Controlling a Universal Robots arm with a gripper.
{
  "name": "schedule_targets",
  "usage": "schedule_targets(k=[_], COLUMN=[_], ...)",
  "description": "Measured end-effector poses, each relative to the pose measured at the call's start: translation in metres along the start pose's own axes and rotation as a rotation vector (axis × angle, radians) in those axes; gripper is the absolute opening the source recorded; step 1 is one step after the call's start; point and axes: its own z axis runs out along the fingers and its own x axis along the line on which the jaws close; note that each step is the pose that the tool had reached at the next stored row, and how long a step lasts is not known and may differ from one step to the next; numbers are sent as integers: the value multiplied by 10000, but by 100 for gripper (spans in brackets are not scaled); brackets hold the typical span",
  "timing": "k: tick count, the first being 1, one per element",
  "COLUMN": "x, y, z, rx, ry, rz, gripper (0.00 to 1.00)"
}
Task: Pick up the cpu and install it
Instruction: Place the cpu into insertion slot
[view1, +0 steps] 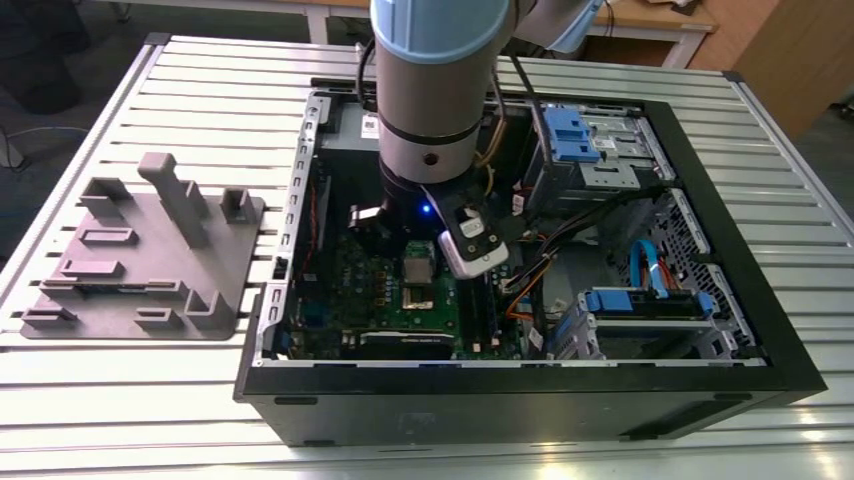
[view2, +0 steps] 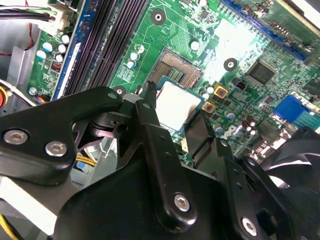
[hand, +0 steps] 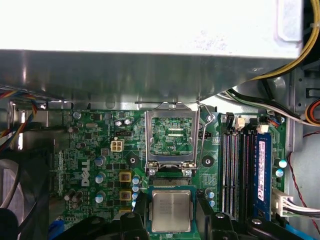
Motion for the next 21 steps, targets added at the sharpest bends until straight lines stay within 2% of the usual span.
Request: schedule_targets(k=[5, 15, 21], x=[2, 4, 5], y=[-8, -72, -75], z=[52, 170, 180], rx=[5, 2, 0], ry=[1, -1, -2], rz=[2, 5, 7], gripper=[47, 47, 47])
